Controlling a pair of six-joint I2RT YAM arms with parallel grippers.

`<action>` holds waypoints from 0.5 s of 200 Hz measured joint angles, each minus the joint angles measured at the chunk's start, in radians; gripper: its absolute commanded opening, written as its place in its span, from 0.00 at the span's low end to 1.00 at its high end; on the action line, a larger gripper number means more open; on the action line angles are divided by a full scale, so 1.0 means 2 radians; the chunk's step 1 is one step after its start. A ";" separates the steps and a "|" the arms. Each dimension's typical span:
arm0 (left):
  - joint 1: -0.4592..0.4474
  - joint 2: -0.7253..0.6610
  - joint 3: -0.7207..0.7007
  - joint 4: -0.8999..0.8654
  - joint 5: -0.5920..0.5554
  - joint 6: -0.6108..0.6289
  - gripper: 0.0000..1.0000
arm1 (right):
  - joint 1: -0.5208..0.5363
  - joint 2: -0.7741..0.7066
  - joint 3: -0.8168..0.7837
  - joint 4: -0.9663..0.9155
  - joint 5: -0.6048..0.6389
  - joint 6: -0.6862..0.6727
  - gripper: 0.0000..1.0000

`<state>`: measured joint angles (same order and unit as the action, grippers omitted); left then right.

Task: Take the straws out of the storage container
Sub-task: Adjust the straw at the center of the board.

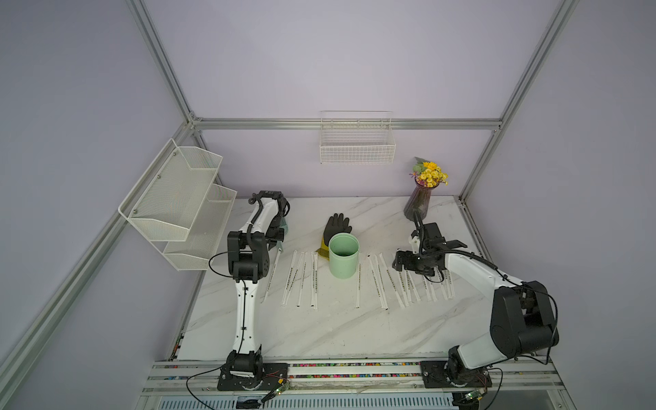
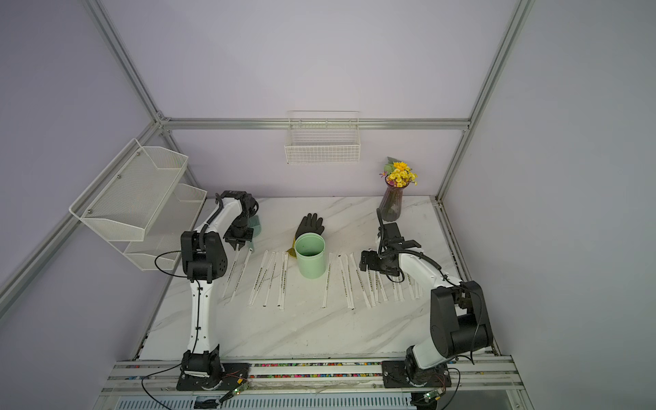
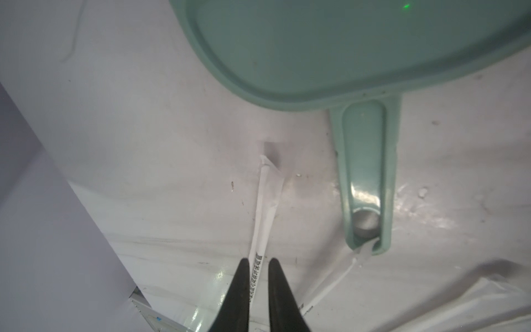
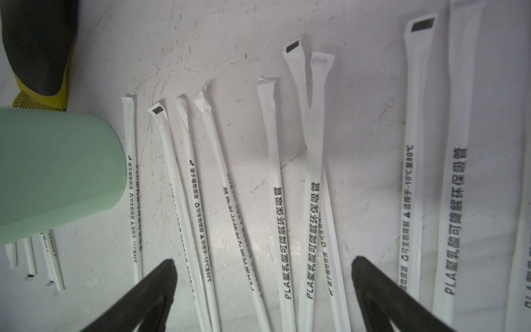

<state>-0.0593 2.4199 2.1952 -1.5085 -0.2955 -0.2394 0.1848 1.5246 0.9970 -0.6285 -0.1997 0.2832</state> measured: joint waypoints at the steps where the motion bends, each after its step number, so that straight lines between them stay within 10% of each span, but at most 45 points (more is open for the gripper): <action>1: 0.000 -0.002 -0.003 0.001 0.002 0.000 0.18 | 0.000 0.000 0.000 0.000 0.000 0.000 0.97; 100: -0.025 -0.119 -0.164 0.072 0.063 -0.006 0.32 | 0.000 -0.002 0.000 0.000 -0.002 0.000 0.97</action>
<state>-0.1085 2.1822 1.8675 -1.3643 -0.1703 -0.2516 0.1848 1.5208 0.9966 -0.6292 -0.2039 0.2832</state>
